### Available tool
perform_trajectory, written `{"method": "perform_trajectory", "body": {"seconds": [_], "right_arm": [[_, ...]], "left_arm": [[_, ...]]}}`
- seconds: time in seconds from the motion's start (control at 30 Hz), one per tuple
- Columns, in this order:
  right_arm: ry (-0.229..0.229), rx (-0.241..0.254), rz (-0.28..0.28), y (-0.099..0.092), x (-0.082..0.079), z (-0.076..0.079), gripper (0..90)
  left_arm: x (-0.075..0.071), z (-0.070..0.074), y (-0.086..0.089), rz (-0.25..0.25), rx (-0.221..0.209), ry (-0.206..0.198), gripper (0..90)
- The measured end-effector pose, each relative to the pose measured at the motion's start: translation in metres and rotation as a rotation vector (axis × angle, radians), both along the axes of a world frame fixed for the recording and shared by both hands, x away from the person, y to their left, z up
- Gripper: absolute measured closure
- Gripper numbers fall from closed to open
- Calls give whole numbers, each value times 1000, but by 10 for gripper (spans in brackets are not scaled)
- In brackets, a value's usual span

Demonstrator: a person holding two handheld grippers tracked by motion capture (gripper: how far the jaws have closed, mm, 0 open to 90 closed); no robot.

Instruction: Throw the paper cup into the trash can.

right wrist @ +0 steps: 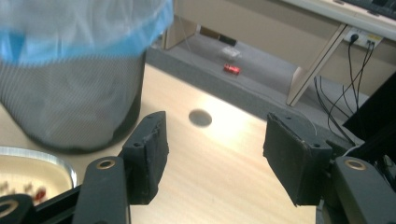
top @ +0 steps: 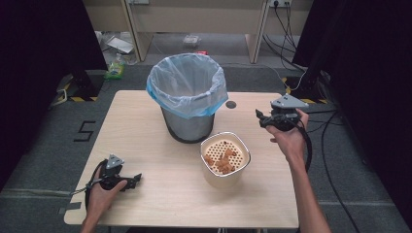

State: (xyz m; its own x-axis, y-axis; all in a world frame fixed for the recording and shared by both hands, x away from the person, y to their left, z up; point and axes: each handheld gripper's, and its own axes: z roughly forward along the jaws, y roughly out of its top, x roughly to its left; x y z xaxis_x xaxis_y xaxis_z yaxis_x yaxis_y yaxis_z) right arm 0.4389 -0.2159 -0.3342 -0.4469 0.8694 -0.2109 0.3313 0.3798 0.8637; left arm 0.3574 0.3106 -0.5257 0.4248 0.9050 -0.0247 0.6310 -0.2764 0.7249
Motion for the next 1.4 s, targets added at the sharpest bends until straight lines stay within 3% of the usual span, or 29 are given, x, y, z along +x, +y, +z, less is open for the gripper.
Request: {"method": "perform_trajectory", "body": {"seconds": [0.17,0.5,0.8,1.3,1.4], "right_arm": [[32,1,-5,-10,-11,-22,392],[81,60,-38,-28,-32,-65,365],[133,56,-53,-34,-48,-105,354],[230,51,-44,-32,-58,-143,335],[264,17,-45,-30,-59,-148,314]], "left_arm": [[0,0,0,0,0,0,0],[0,0,0,0,0,0,0],[0,0,0,-1,1,0,0],[0,0,0,-2,1,0,0],[0,0,0,-2,2,0,0]]}}
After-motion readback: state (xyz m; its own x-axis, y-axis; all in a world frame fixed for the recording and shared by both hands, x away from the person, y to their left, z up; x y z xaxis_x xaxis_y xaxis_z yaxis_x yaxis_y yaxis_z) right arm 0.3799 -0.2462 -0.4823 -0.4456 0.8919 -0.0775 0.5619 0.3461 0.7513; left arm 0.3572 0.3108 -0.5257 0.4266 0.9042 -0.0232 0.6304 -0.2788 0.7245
